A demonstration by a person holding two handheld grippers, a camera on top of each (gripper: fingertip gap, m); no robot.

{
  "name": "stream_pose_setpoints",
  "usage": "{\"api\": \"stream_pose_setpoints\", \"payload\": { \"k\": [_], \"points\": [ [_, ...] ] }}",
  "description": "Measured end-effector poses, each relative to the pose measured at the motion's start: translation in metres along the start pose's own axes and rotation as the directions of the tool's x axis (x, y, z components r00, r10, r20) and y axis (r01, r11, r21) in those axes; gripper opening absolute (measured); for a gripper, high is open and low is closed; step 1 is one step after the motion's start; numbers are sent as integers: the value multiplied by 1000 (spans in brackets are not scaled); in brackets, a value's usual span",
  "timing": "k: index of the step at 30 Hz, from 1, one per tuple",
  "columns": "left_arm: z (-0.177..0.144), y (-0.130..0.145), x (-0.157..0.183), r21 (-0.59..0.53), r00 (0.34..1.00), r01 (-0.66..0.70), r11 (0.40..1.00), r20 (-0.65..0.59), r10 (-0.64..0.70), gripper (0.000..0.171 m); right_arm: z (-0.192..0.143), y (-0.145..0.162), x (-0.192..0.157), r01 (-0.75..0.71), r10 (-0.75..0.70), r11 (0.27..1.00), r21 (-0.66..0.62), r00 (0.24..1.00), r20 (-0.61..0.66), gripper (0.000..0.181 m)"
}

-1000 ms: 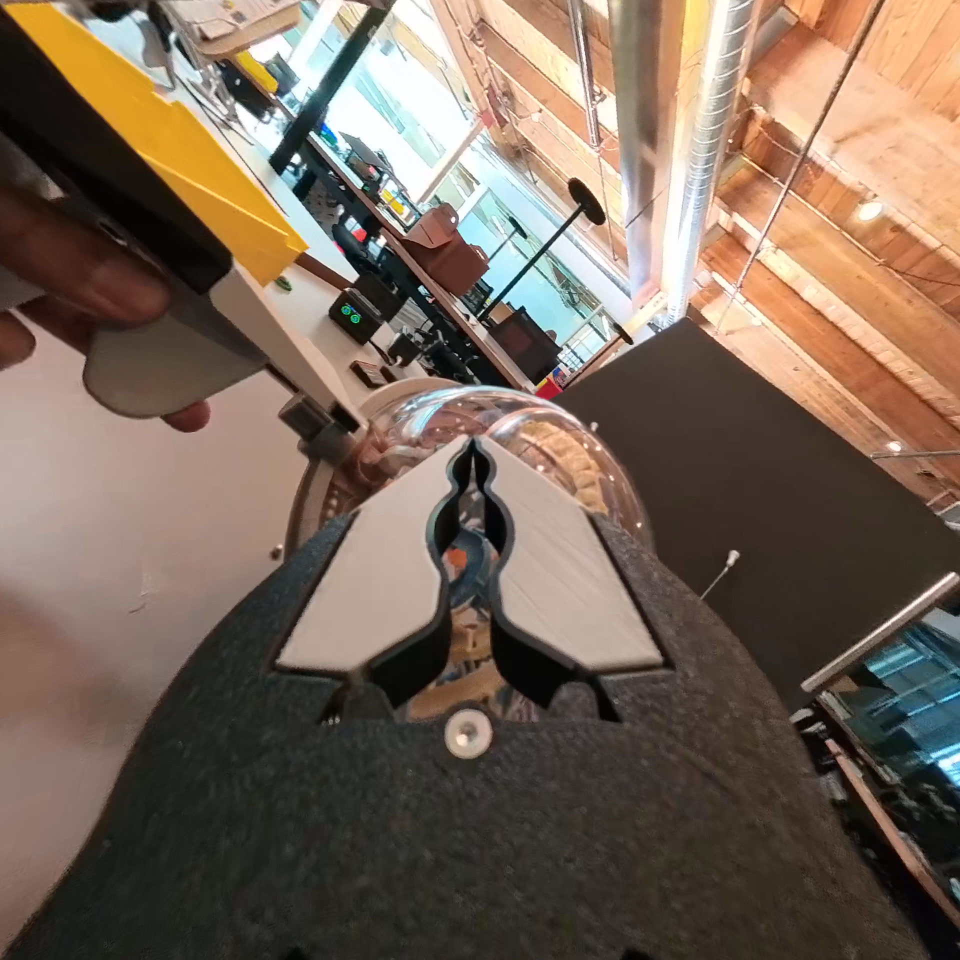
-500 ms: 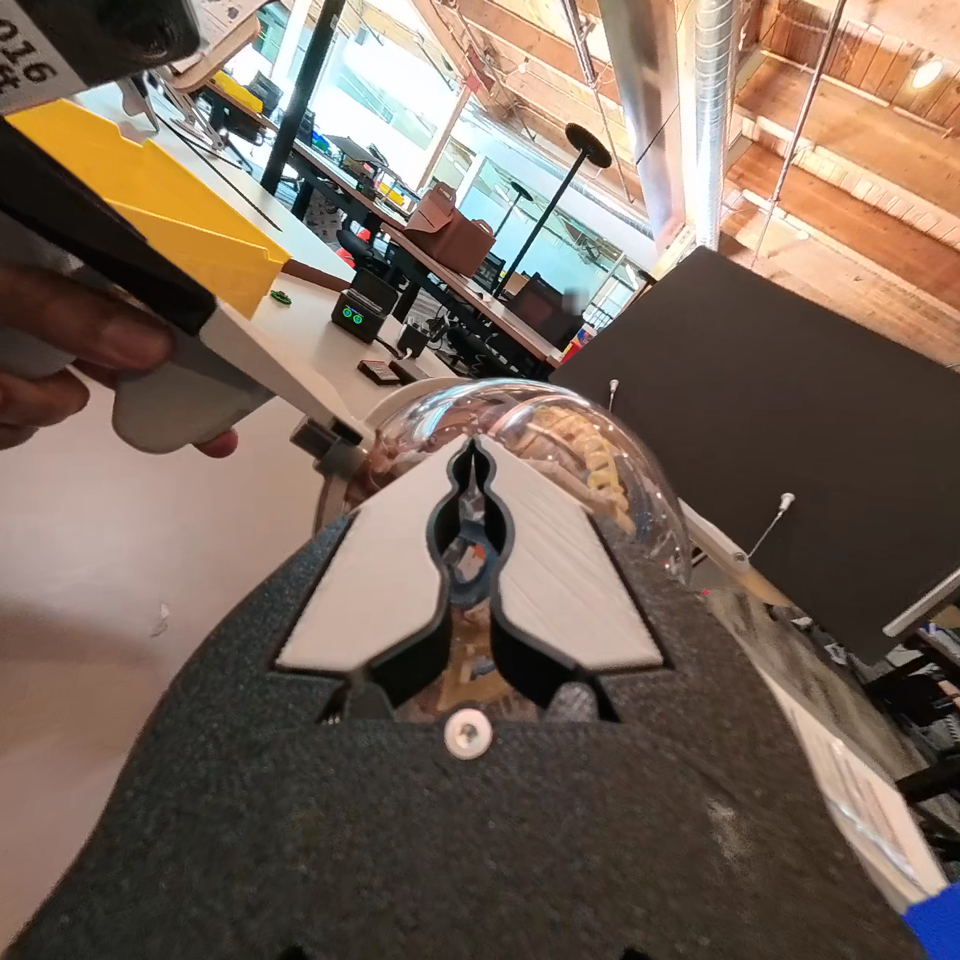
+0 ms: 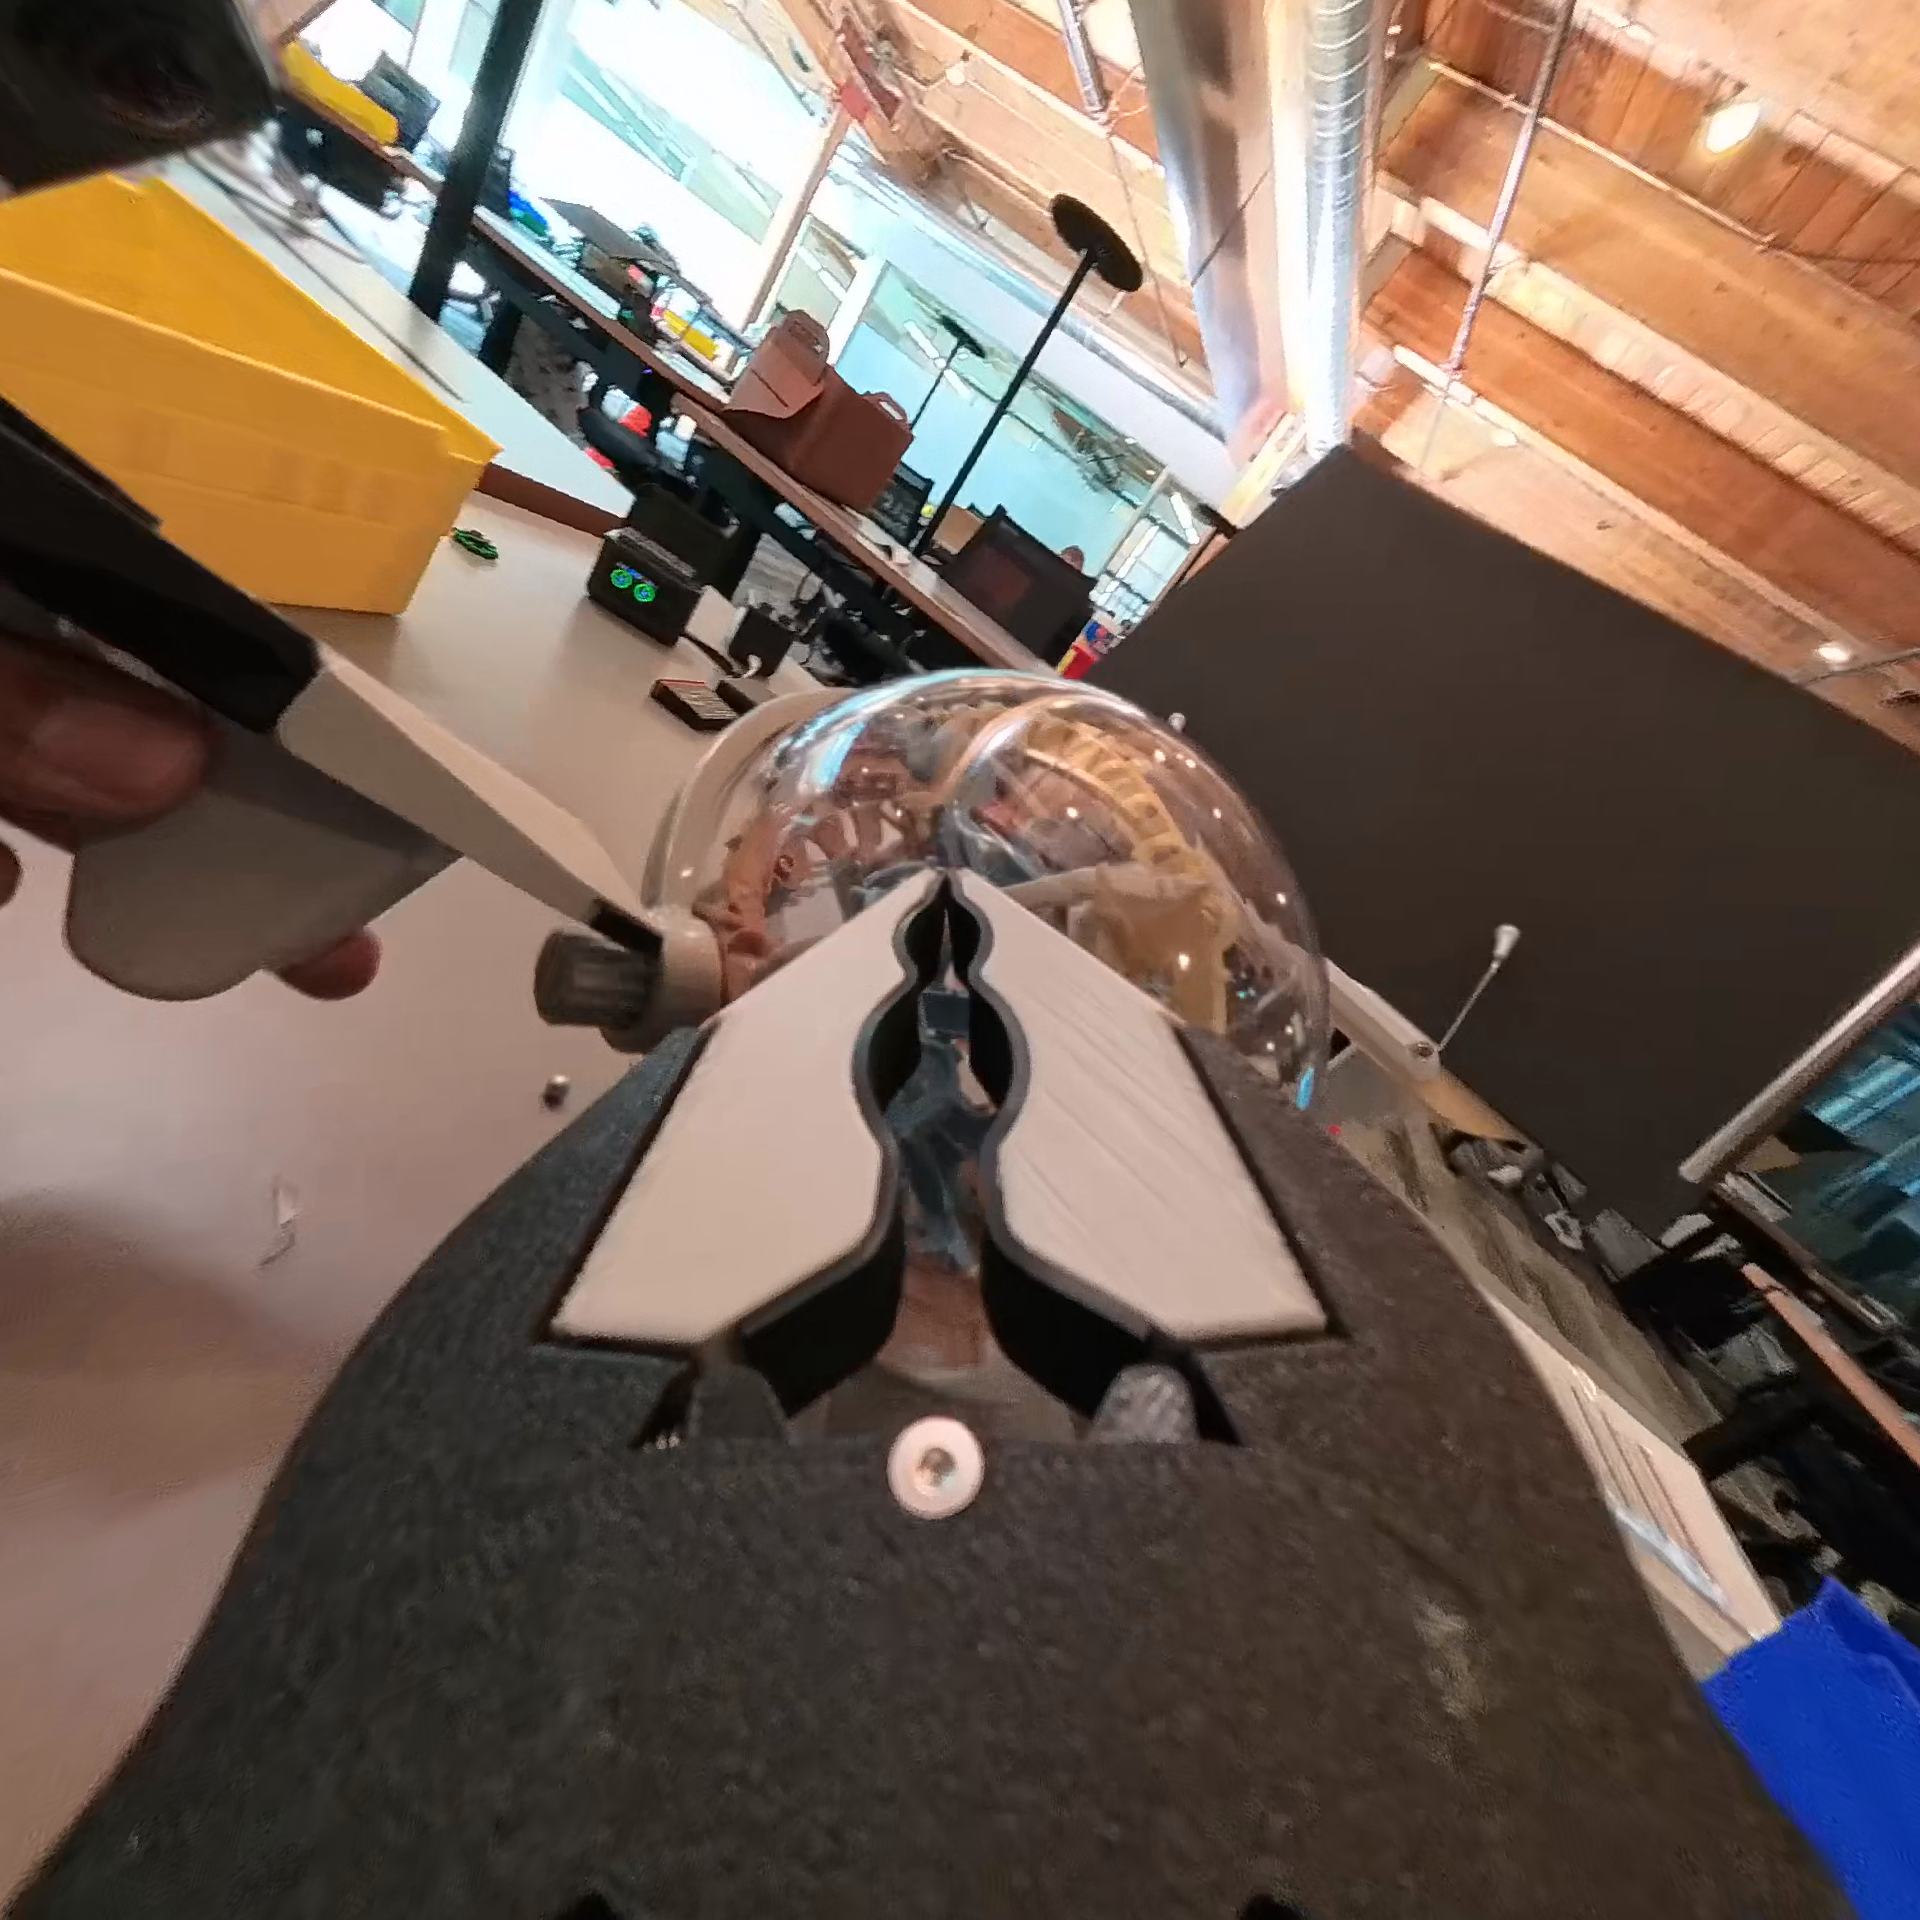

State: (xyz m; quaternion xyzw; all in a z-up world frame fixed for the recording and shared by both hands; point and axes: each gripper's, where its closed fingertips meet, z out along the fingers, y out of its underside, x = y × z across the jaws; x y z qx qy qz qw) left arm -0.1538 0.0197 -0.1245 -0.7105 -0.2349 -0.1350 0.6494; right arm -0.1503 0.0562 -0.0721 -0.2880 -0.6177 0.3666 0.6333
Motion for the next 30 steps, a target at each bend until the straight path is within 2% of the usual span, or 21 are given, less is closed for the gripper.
{"api": "stream_pose_setpoints", "payload": {
  "k": [4,5,9,11,18,20,24,27,30],
  "points": [
    [2,6,0,14,998,61,998,-32,-60,11,-1,11,-13,-15,16,1000,-18,999,35,0],
    [2,7,1,16,997,63,998,-40,-62,0,-1,14,-15,-10,11,1000,-29,999,45,0],
    [-1,-3,5,68,988,130,989,-88,-124,0,-2,22,-22,7,-4,999,-37,997,77,0],
    [-2,-6,3,95,986,148,984,-88,-140,7,-2,24,-27,-28,32,999,-42,994,102,0],
    [3,-3,3,82,945,301,950,-160,-285,10,-1,33,-34,-107,114,993,-59,982,149,0],
    [5,2,1,62,959,264,963,-127,-254,9,-1,37,-37,-83,93,994,-70,984,151,0],
    [8,12,-5,6,995,97,995,6,-97,10,0,41,-43,-61,72,995,-74,984,162,0],
    [9,19,-15,-38,994,71,997,83,-67,18,0,41,-44,-58,68,996,-68,984,166,0],
    [10,34,-28,-131,988,26,991,155,-5,19,0,41,-40,-62,70,996,-58,986,154,0]
  ]
}}
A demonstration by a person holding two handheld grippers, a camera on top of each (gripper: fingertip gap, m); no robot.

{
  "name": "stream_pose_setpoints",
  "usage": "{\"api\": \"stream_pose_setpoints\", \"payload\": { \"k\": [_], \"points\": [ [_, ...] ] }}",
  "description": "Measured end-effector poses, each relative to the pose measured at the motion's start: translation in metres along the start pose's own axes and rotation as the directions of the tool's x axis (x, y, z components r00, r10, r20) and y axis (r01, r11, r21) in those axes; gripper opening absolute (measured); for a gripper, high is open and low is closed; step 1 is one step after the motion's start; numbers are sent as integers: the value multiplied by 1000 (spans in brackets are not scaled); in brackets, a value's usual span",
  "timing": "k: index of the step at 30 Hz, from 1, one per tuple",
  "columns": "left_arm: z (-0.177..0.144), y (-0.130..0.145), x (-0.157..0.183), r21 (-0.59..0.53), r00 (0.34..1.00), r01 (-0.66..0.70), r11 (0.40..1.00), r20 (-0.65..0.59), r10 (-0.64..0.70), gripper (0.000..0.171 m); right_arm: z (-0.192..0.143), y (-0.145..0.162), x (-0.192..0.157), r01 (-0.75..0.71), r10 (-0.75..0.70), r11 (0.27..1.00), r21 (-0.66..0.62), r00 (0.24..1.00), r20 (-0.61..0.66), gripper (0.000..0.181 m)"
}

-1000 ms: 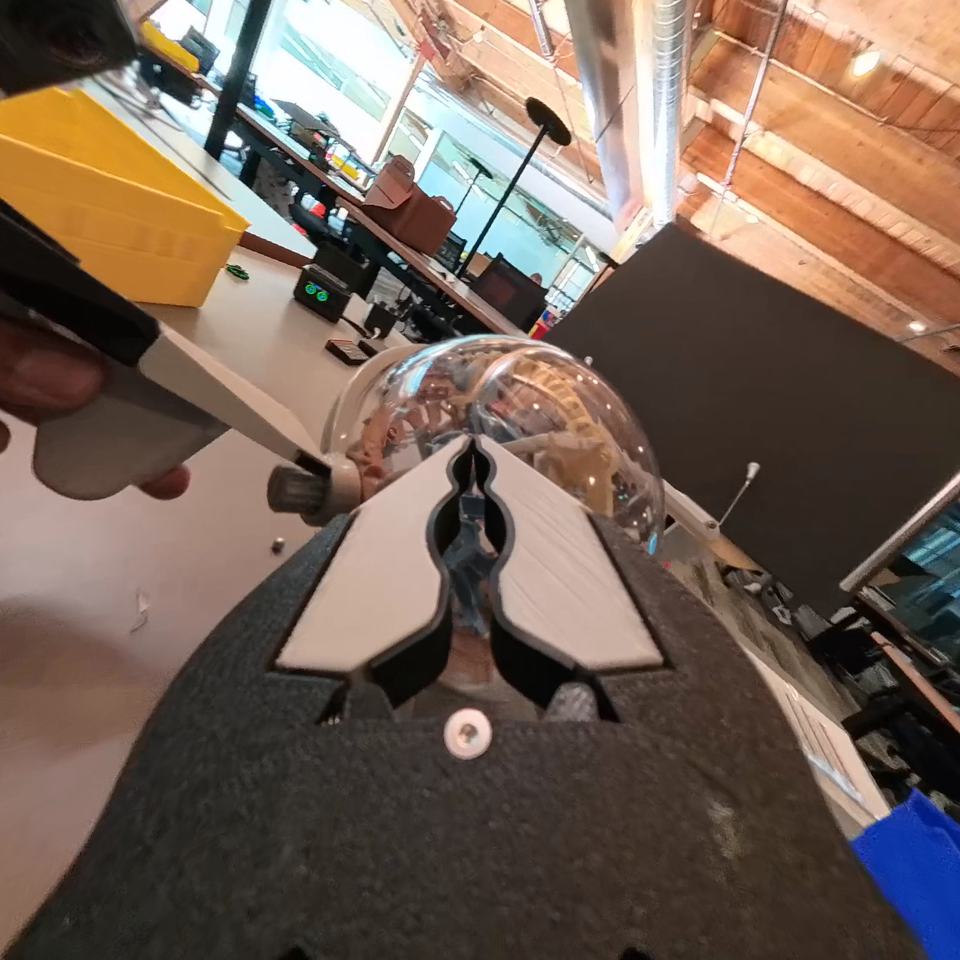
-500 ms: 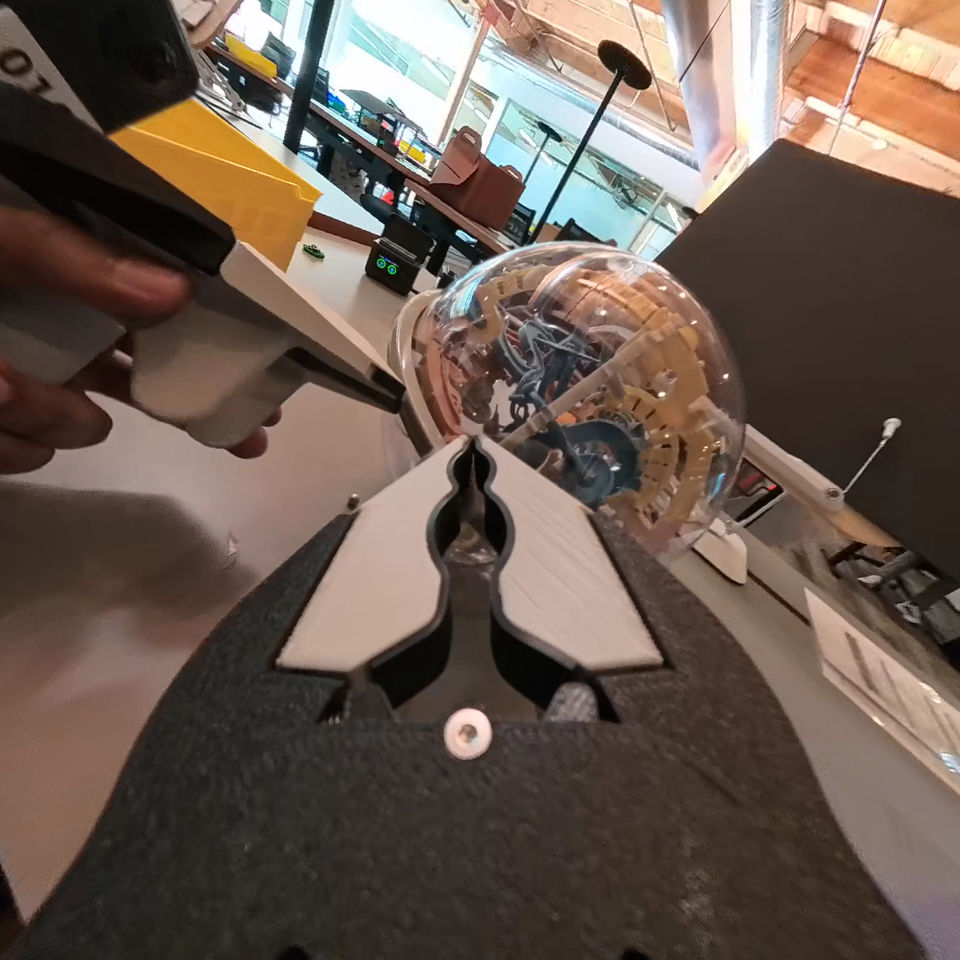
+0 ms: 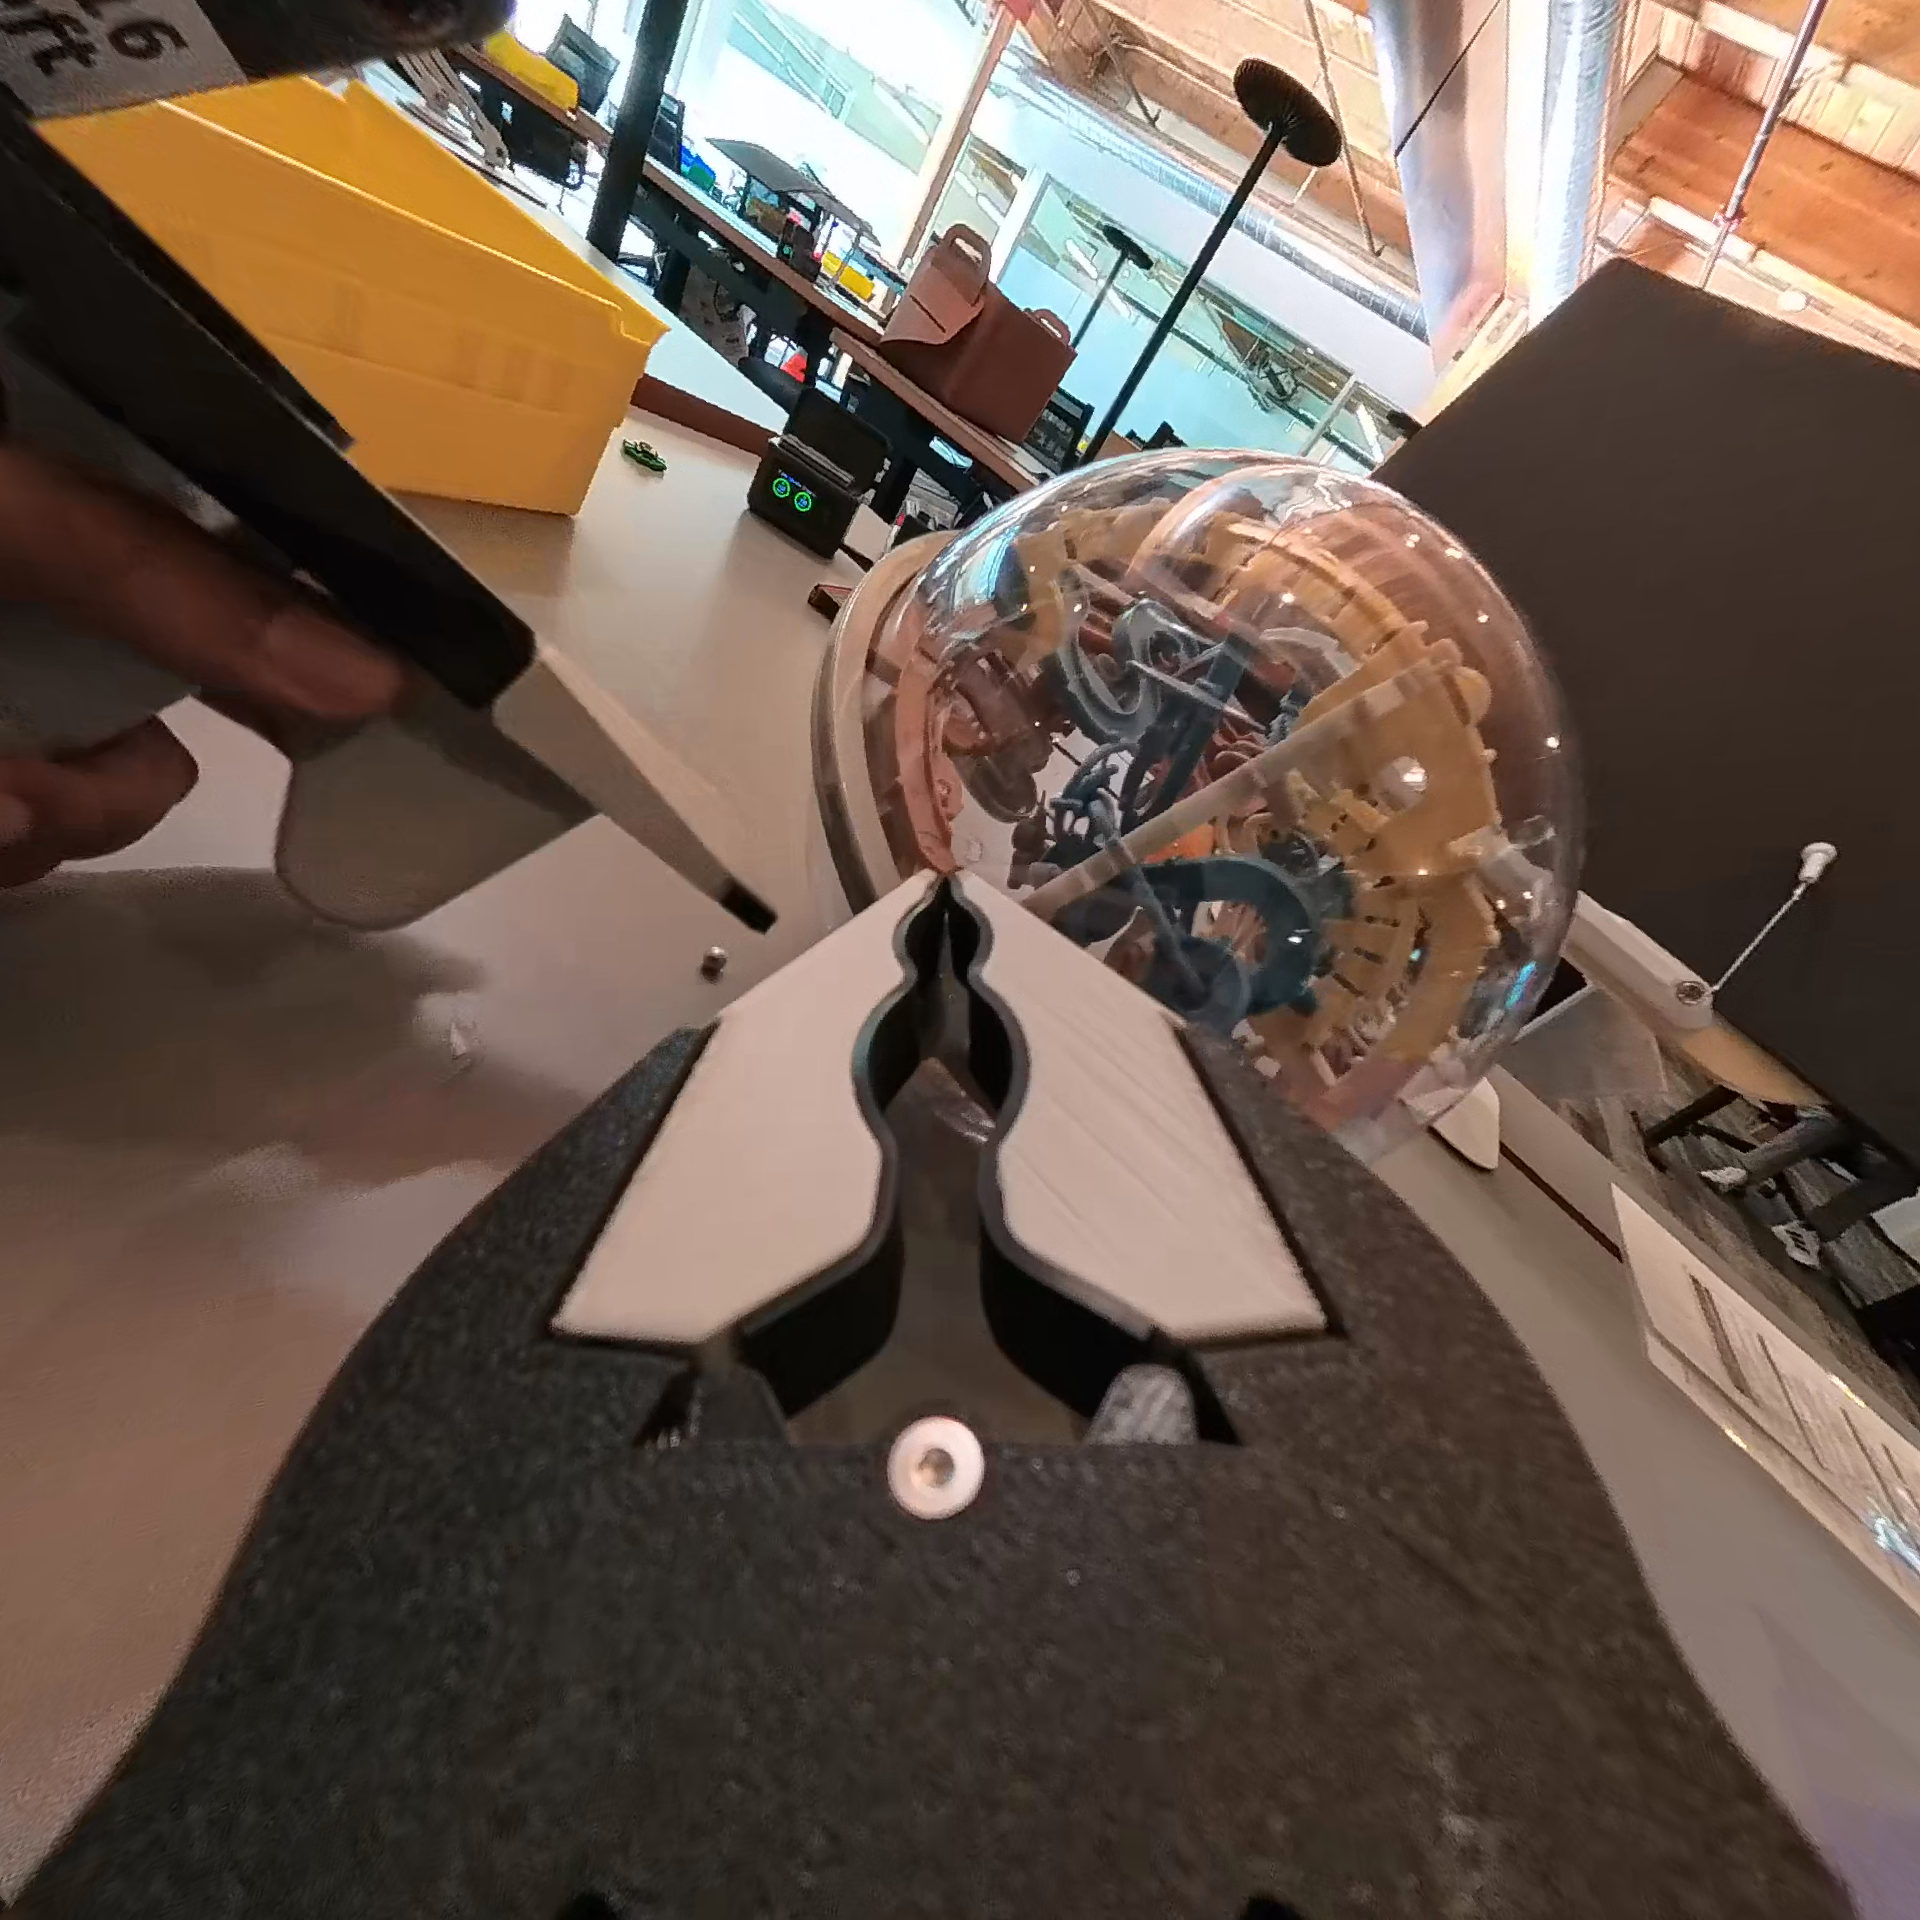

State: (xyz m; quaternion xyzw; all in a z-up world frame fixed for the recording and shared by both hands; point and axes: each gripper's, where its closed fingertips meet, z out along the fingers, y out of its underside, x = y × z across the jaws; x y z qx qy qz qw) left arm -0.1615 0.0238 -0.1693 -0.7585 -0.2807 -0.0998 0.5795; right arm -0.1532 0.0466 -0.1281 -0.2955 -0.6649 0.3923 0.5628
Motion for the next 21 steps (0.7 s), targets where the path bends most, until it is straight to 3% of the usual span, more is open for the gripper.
{"api": "stream_pose_setpoints", "payload": {
  "k": [2,6,10,21],
  "points": [
    [2,-3,-2,18,1000,25,1000,10,-26,20,0,1,1,-15,15,1000,3,1000,1,0],
    [3,-20,14,96,970,197,976,-163,-180,23,-1,2,3,-17,17,1000,4,1000,1,0],
    [1,-28,16,124,934,297,947,-245,-261,25,-1,2,5,-22,22,1000,8,1000,-7,0],
    [-10,-47,3,267,964,257,929,-141,-226,27,-1,6,-5,3,-3,1000,-13,999,40,0]
  ]
}}
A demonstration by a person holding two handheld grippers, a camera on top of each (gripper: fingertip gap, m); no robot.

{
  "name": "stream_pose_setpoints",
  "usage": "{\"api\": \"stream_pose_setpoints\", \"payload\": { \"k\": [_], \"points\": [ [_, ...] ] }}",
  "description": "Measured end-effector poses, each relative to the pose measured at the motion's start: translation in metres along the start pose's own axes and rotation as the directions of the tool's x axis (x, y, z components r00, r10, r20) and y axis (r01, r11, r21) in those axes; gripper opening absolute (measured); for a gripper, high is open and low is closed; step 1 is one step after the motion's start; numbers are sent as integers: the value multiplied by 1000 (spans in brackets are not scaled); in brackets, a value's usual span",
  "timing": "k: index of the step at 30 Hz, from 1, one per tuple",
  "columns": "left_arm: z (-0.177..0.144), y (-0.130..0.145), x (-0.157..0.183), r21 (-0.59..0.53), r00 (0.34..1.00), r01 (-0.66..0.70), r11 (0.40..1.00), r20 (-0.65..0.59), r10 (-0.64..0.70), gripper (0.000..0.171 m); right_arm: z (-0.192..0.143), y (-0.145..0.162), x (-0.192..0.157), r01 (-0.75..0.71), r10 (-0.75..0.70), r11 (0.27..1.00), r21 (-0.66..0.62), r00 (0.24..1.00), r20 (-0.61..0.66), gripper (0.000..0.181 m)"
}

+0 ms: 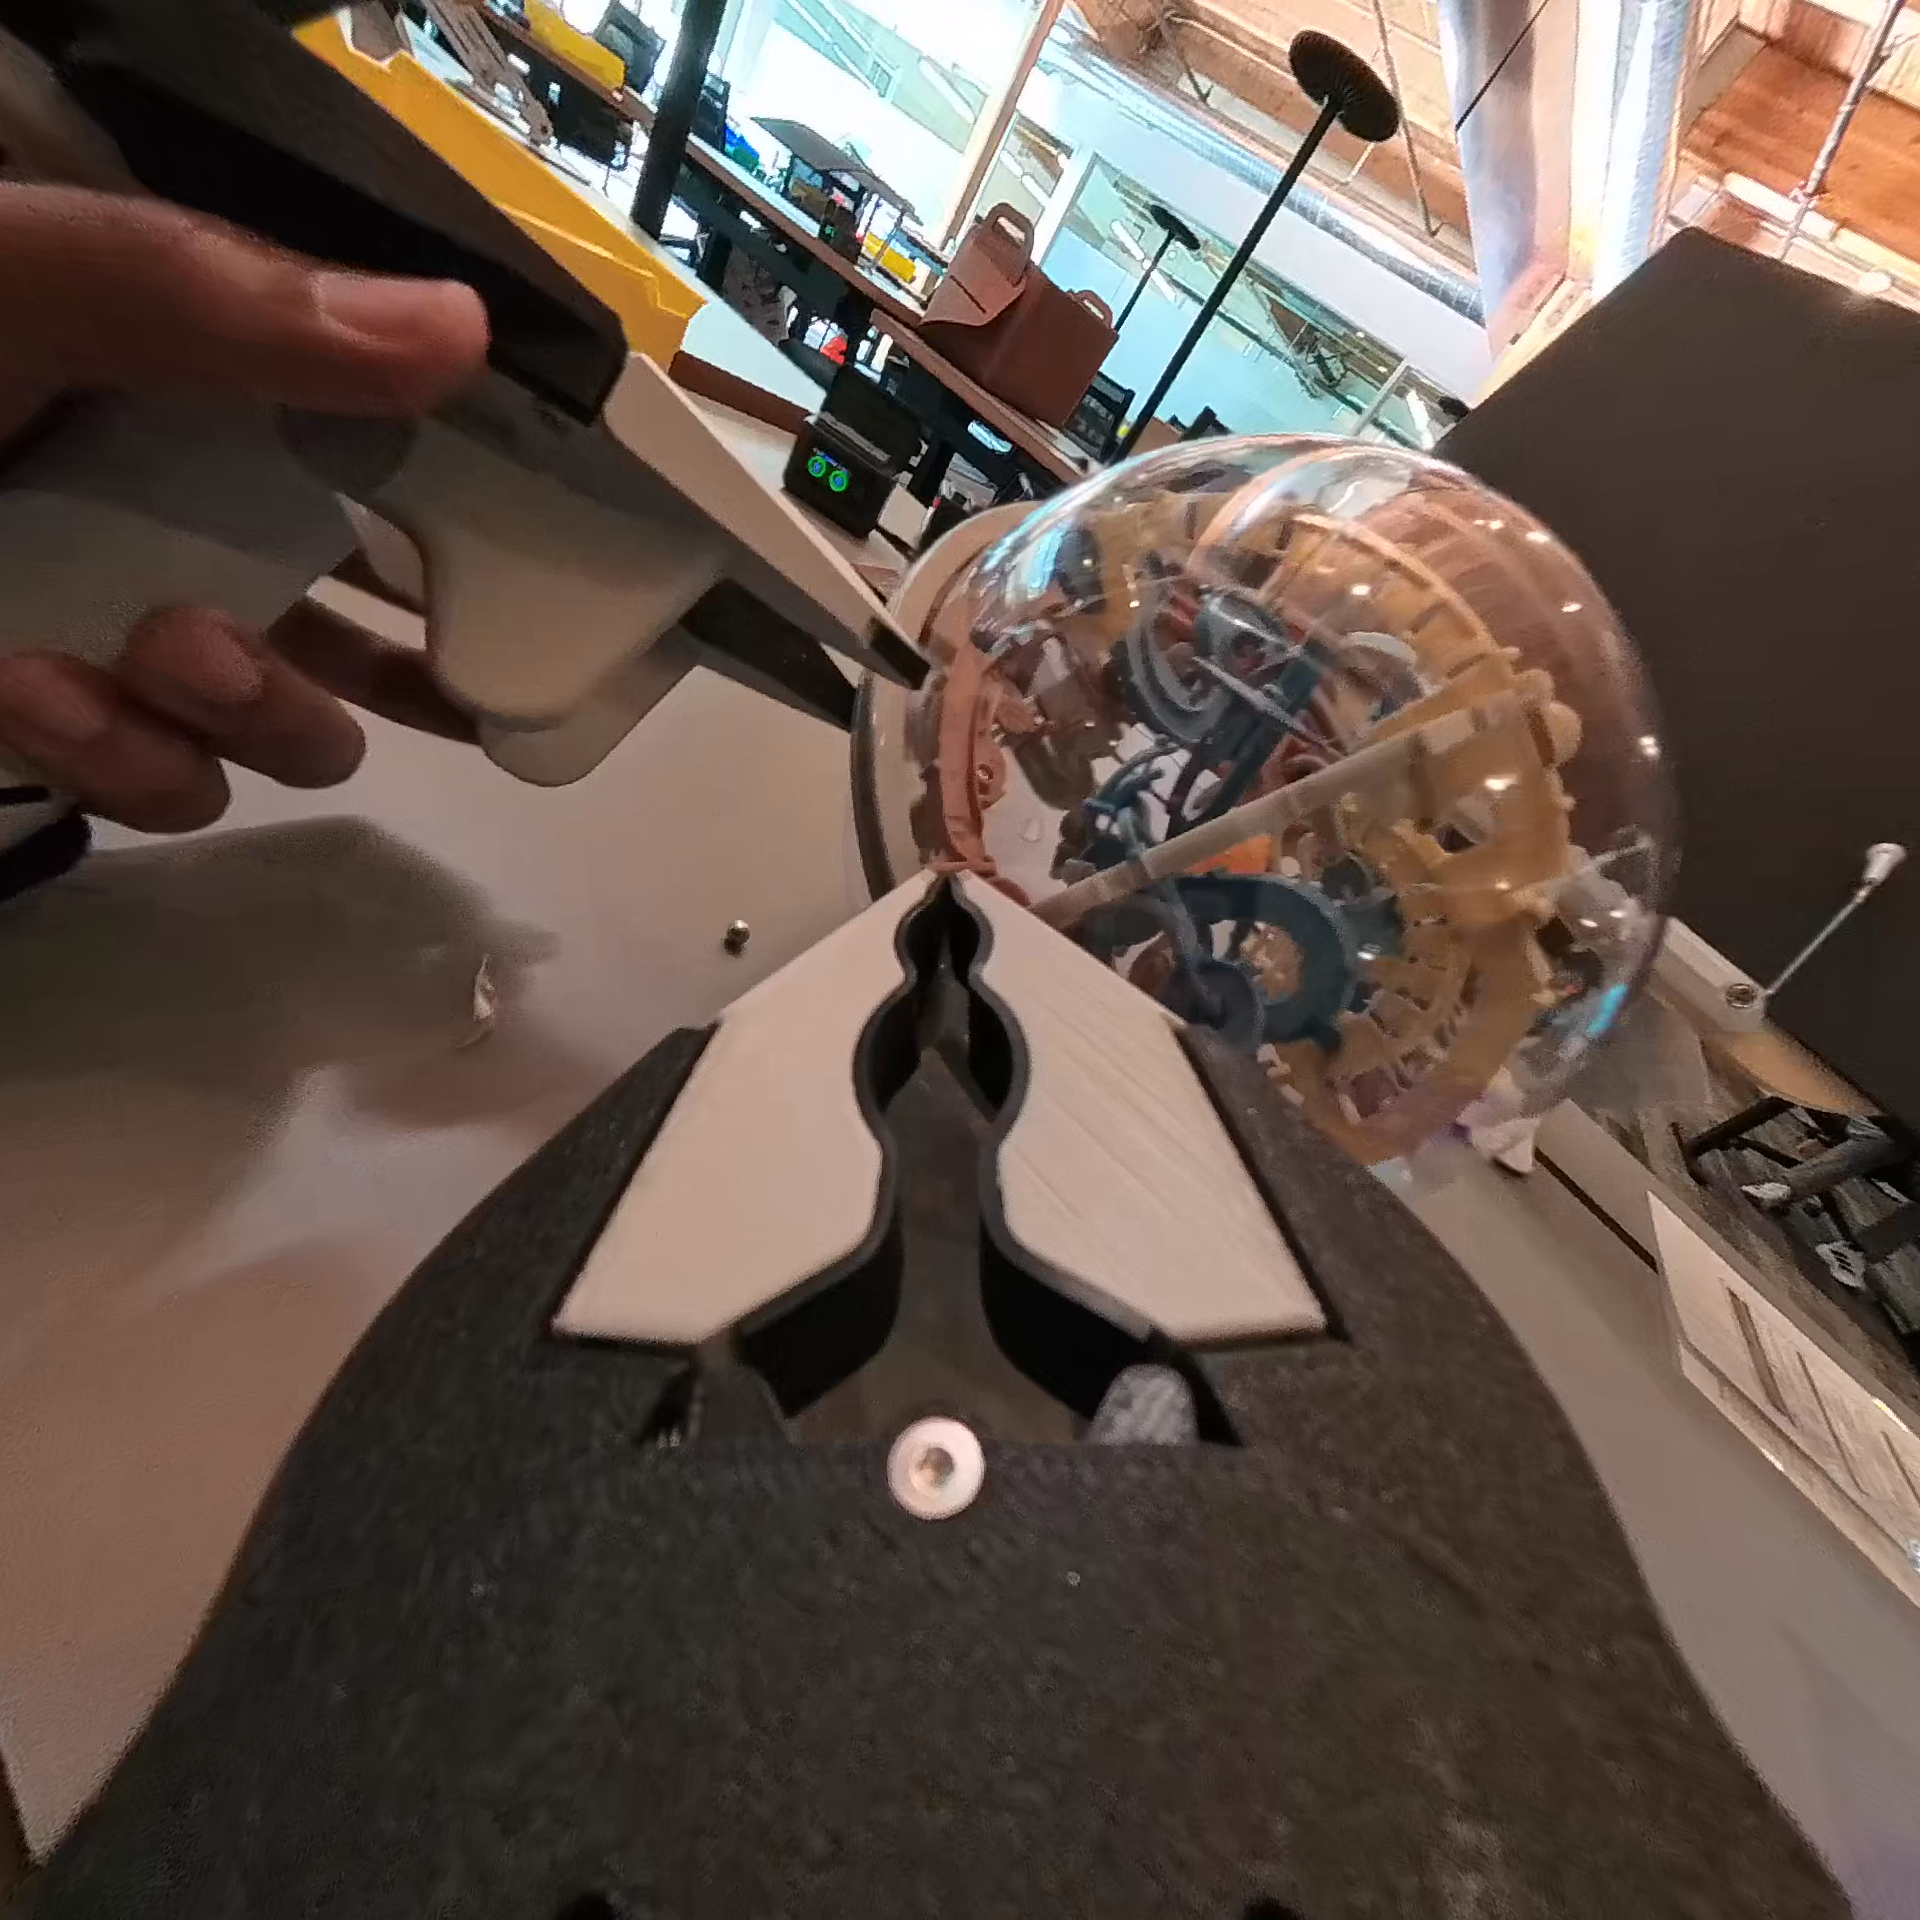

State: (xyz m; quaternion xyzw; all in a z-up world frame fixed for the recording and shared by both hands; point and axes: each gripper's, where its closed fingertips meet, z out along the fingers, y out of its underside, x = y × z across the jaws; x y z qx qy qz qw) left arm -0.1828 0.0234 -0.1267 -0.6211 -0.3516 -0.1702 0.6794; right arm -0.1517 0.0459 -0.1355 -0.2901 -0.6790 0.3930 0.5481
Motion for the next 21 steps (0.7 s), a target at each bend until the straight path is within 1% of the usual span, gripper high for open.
{"api": "stream_pose_setpoints", "payload": {
  "k": [4,7,9,10,11,13,16,18,21],
  "points": [
    [5,0,-10,11,998,-22,1000,64,22,28,2,7,-14,38,-35,999,-40,997,67,0],
    [8,-2,-16,35,996,-16,999,91,13,28,3,12,-18,98,-94,993,-64,994,64,0],
    [10,-1,-15,42,997,-8,999,73,5,27,4,13,-19,112,-107,991,-70,992,64,0],
    [11,0,-14,39,999,-1,999,54,-1,21,4,14,-20,112,-107,991,-73,992,69,0],
    [12,2,-17,26,997,11,1000,70,-13,8,3,14,-20,112,-107,991,-74,992,73,0],
    [14,5,-12,16,1000,4,1000,27,-4,8,3,15,-20,111,-105,991,-77,991,78,0],
    [15,5,-9,33,1000,-22,999,16,21,7,1,14,-18,114,-108,991,-74,991,76,0],
    [15,6,-7,37,998,-59,998,20,58,7,-3,7,-11,110,-106,993,-53,992,64,0],
    [15,8,-2,27,986,-167,986,32,166,7,-19,-20,12,69,-69,997,28,997,17,0]
  ]
}}
